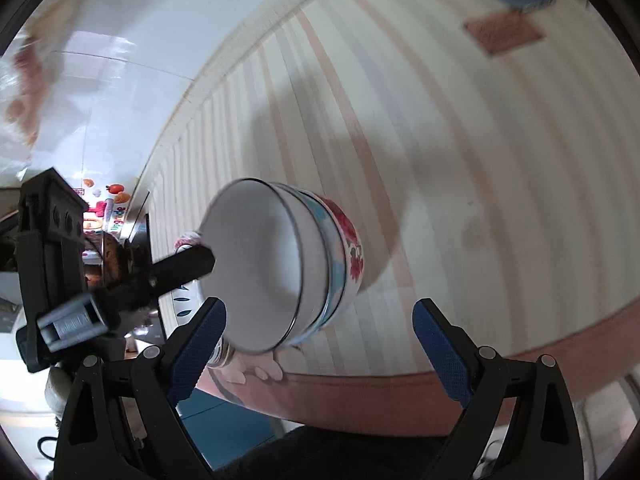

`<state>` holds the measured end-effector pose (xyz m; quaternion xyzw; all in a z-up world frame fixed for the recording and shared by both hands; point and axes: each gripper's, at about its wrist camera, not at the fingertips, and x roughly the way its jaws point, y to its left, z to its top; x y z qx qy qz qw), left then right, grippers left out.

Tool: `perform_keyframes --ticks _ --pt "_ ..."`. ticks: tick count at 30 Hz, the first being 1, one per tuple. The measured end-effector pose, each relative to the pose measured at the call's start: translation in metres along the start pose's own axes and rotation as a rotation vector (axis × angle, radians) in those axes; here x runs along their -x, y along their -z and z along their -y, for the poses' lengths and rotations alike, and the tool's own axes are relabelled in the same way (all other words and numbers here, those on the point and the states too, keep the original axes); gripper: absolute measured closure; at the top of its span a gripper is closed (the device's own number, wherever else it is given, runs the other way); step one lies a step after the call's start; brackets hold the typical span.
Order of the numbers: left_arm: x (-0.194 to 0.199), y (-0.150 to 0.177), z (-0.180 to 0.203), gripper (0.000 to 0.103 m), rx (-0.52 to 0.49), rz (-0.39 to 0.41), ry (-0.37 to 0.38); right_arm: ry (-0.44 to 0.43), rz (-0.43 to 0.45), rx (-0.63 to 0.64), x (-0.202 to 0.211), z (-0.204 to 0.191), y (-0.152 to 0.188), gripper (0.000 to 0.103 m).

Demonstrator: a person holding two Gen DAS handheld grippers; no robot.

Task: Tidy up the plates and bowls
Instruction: 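Grasp the bowl stack rim with both grippers and lift it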

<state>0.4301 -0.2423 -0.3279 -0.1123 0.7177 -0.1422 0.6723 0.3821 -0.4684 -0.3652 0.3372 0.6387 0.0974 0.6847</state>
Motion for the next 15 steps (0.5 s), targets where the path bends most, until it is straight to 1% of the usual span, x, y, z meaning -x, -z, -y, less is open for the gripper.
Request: perform_keyframes --ticks 1,3,4,5,6,7,10,11,12,14,15 --pt "-0.005 -0.003 -0.004 0.005 0.016 -0.016 0.019 -0.007 -0.015 -0.014 -0.011 0.004 -0.004 0.007" --pt "-0.01 -0.006 -0.007 0.012 0.019 -0.034 0.04 -0.008 -0.03 -0.014 -0.024 0.007 -0.008 0.009" --pt "-0.013 -0.007 -0.007 0.014 0.016 -0.042 0.046 -0.004 -0.037 -0.02 -0.031 0.009 -0.011 0.01" --pt "-0.015 -0.008 -0.006 0.018 0.012 -0.055 0.054 -0.011 -0.046 -0.03 -0.037 0.011 -0.013 0.01" --pt "-0.019 -0.008 -0.006 0.025 0.007 -0.07 0.067 -0.021 -0.054 -0.035 -0.042 0.012 -0.015 0.013" --pt "-0.023 -0.009 -0.005 0.028 0.002 -0.088 0.073 -0.024 -0.061 -0.04 -0.047 0.012 -0.018 0.017" --pt "-0.034 -0.011 -0.003 0.044 -0.015 -0.128 0.099 -0.034 -0.082 -0.047 -0.059 0.013 -0.023 0.023" --pt "-0.036 -0.012 -0.003 0.052 -0.017 -0.139 0.113 -0.044 -0.089 -0.055 -0.064 0.014 -0.025 0.024" --pt "-0.038 -0.012 -0.003 0.052 -0.017 -0.135 0.126 -0.049 -0.098 -0.061 -0.067 0.014 -0.027 0.027" --pt "-0.037 -0.011 -0.002 0.053 -0.024 -0.121 0.127 -0.065 -0.117 -0.073 -0.076 0.015 -0.032 0.033" --pt "-0.036 -0.01 -0.002 0.053 -0.027 -0.112 0.128 -0.07 -0.126 -0.077 -0.08 0.015 -0.035 0.04"
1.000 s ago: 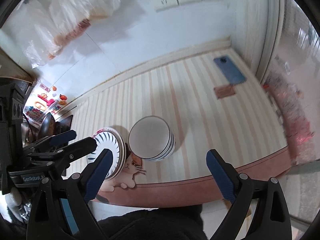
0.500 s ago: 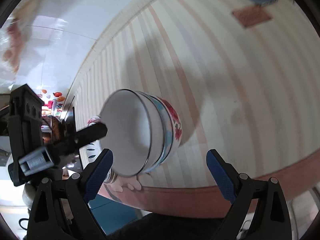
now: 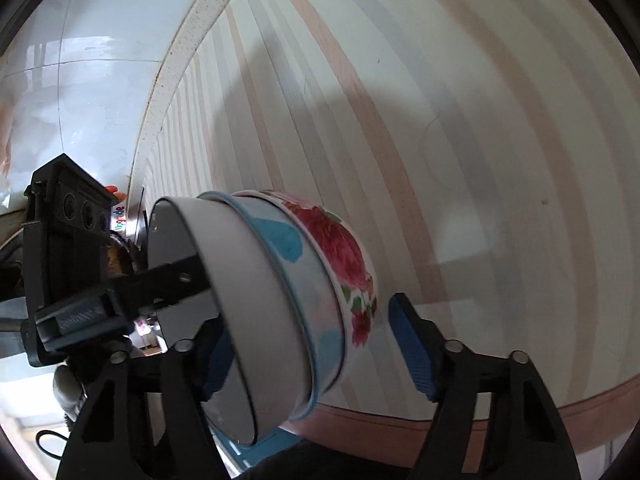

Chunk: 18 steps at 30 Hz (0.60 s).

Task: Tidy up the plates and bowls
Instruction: 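Grasp the bowl stack rim with both grippers and lift it, then carry the bowl stack with both grippers and lower it onto the plate stack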

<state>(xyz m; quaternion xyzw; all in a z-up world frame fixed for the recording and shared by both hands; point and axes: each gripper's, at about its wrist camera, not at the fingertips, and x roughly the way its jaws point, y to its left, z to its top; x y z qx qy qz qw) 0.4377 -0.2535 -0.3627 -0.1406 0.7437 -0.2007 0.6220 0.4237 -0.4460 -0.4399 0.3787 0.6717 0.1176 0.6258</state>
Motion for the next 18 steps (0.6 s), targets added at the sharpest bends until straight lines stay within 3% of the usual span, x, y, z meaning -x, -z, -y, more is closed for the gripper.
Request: perform_keyframes --ticks 11,18 --pt "0.009 0.012 -0.002 0.054 0.022 0.058 -0.012 0.014 0.022 0.057 -0.005 -0.007 0.0 0.042" --pt "0.034 0.017 -0.007 0.054 0.052 0.095 -0.011 0.006 -0.002 0.103 0.002 -0.022 0.003 0.041"
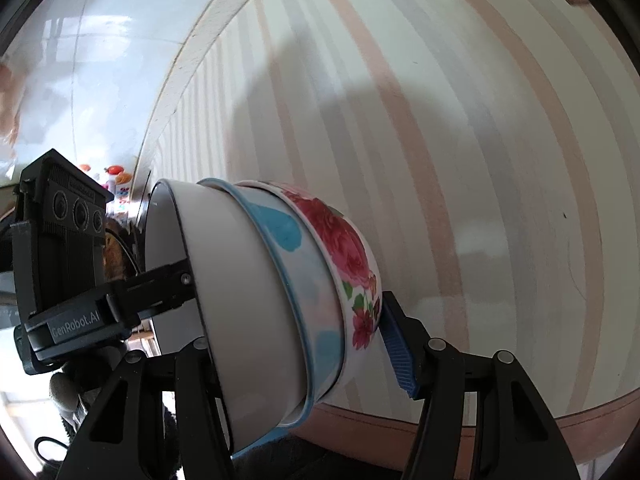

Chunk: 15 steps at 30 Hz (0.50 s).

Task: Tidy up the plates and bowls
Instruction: 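Carry the bowl stack with both grippers and lower it onto the plate stack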

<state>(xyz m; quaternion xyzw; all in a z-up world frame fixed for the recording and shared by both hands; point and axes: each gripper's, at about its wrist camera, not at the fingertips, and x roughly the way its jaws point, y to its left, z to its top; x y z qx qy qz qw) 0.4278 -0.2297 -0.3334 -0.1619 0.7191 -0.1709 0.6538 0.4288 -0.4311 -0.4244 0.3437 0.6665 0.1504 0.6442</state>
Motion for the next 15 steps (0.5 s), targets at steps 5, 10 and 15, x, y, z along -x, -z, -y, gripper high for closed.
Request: perform_keyframes --ticks 5,10,15 --pt "0.028 0.004 -0.009 0.054 0.01 0.035 -0.004 -0.012 -0.014 0.034 0.006 -0.022 -0.002 0.042" --pt "0.055 0.008 -0.032 0.053 0.022 0.056 0.002 -0.01 -0.025 0.071 0.002 -0.055 -0.005 0.042" --pt "0.081 0.01 -0.063 0.053 0.01 0.066 -0.015 -0.019 -0.029 0.091 -0.011 -0.095 0.002 0.042"
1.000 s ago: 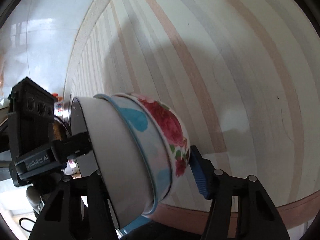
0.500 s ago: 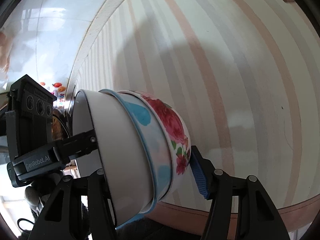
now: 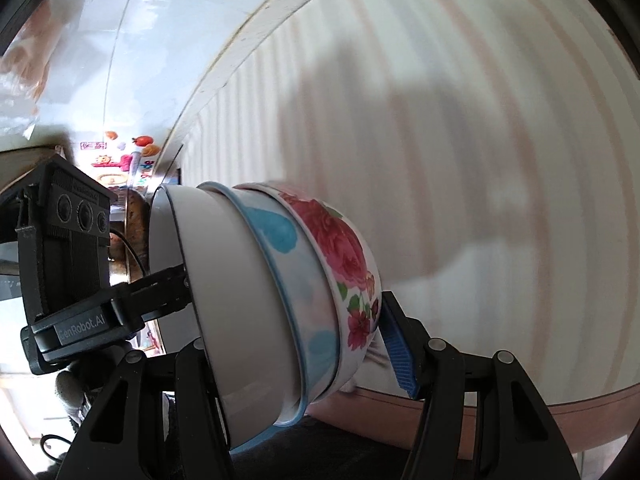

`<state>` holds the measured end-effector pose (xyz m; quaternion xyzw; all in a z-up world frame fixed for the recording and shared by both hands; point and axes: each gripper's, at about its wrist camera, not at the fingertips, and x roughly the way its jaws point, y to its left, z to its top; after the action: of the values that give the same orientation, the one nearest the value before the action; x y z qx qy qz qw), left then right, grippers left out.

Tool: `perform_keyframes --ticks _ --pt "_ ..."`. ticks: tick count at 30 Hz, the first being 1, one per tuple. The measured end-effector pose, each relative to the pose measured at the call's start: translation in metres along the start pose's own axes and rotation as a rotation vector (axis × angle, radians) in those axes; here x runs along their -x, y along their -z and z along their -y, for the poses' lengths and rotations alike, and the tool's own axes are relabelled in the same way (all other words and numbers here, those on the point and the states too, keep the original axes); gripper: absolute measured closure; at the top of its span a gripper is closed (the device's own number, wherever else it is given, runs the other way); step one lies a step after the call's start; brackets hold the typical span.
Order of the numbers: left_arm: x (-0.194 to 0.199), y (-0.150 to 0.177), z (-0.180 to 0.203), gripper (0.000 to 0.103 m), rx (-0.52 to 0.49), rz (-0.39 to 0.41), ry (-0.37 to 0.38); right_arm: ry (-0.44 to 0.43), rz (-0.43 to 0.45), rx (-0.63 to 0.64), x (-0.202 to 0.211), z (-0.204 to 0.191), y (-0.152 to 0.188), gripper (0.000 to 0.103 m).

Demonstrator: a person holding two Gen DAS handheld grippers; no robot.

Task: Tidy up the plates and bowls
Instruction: 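Carry the bowl stack with both grippers and lower it onto the plate stack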

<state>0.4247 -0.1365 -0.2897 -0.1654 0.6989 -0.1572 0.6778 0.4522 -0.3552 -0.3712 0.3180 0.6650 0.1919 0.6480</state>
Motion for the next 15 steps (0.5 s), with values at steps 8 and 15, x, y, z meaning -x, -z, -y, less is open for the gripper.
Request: perform_keyframes --ticks 8,15 --pt "0.026 0.004 -0.065 0.053 0.025 0.0 -0.028 -0.028 -0.004 0.012 -0.052 -0.056 0.009 0.042" --pt "0.024 0.004 -0.097 0.053 0.05 -0.004 -0.036 -0.041 -0.026 0.019 -0.102 -0.085 0.012 0.042"
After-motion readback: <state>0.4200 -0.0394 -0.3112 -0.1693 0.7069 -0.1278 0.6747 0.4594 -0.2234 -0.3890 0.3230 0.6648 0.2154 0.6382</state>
